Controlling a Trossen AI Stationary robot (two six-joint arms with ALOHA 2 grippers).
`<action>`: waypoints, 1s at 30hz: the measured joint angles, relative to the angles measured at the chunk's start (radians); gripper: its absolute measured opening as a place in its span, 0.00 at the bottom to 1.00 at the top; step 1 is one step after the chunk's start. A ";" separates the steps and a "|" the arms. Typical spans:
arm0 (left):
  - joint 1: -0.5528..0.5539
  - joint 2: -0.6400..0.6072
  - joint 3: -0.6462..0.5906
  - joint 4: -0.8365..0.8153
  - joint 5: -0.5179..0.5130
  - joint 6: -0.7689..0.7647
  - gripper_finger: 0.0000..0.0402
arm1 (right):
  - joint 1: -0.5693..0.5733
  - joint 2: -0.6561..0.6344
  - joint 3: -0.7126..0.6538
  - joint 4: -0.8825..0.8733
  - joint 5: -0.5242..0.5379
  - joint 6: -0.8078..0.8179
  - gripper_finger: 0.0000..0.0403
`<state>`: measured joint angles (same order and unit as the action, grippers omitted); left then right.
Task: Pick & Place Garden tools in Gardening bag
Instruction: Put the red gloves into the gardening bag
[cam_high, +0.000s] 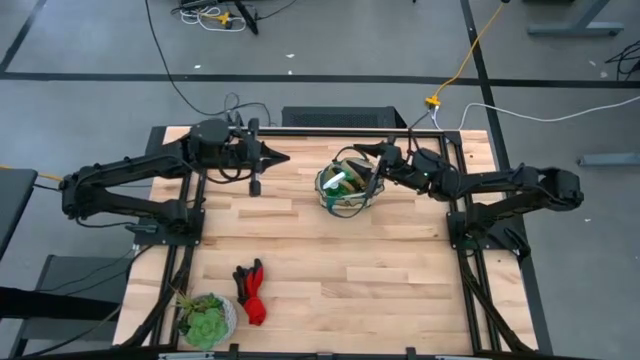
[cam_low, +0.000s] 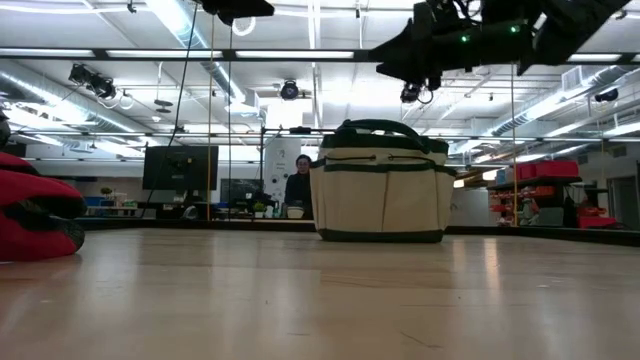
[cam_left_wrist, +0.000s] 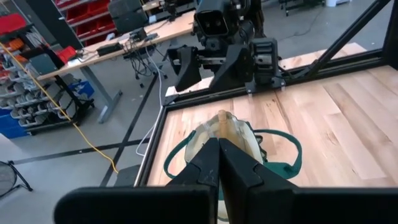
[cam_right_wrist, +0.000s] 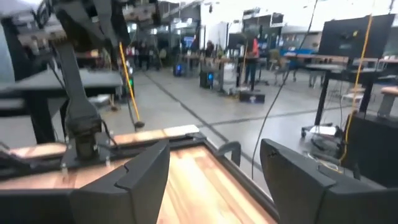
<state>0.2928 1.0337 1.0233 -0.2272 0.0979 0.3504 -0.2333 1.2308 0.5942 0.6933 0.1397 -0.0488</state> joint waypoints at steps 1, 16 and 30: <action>0.000 -0.009 0.000 -0.007 0.000 0.000 0.02 | 0.003 0.000 0.017 -0.032 0.000 -0.010 0.62; -0.008 -0.047 0.001 -0.152 0.029 -0.007 0.05 | 0.019 0.000 0.045 -0.084 -0.001 -0.015 0.62; -0.168 -0.042 0.001 -0.345 0.177 0.115 0.05 | 0.019 0.000 0.044 -0.087 -0.001 -0.014 0.62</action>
<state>0.1250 0.9914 1.0245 -0.5726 0.2745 0.4656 -0.2142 1.2308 0.6384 0.6067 0.1390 -0.0632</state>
